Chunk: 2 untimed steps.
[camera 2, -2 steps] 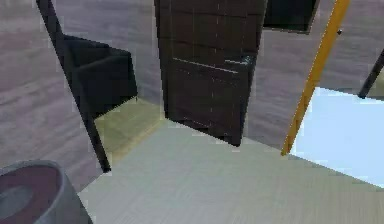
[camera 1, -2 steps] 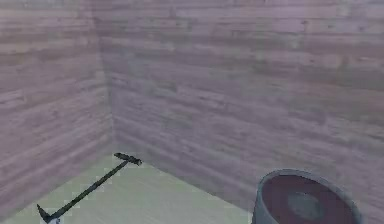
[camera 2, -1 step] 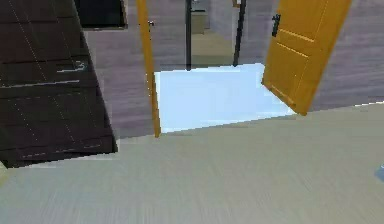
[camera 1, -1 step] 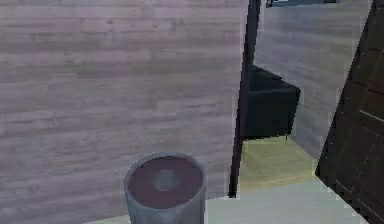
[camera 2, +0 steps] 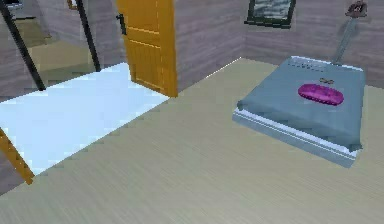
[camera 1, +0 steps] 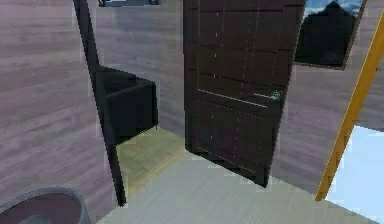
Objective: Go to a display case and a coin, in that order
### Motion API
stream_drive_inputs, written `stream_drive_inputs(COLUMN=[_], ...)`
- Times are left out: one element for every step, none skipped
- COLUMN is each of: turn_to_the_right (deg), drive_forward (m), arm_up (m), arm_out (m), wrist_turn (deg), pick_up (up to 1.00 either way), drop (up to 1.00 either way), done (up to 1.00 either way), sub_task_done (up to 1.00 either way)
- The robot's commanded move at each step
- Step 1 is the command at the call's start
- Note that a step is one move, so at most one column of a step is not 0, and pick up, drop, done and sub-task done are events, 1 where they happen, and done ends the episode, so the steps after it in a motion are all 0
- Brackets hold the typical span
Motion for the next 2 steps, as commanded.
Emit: stream_drive_inputs(turn_to_the_right=[0.0,-9.0], drive_forward=[0.45,0.00], arm_up=[0.00,0.00], arm_out=[0.00,0.00], wrist_turn=[0.0,0.0], pick_up=[0.00,0.00], drop=[0.00,0.00], done=[0.00,0.00], sub_task_done=[0.00,0.00])
